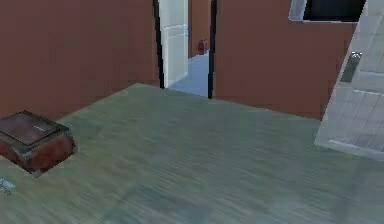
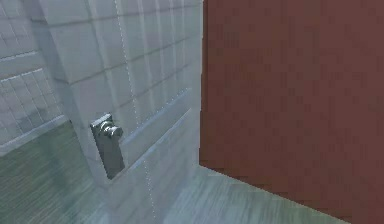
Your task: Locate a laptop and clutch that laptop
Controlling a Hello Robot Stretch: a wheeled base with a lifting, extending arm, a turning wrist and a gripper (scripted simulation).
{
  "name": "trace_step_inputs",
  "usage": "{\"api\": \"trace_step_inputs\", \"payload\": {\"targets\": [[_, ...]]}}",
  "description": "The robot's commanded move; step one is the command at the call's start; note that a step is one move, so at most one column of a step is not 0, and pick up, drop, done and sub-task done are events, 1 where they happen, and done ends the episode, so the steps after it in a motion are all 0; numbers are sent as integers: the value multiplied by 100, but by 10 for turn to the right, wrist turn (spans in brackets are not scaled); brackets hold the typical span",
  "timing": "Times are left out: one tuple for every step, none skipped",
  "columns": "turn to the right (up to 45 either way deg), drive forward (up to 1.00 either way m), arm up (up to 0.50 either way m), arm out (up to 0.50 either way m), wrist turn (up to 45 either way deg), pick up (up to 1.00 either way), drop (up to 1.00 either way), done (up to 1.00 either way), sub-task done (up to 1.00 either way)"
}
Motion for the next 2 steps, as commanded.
{"api": "trace_step_inputs", "payload": {"targets": [[0, 100, 0, 0, 0, 0, 0, 0, 0], [0, 100, 0, 0, 0, 0, 0, 0, 0]]}}
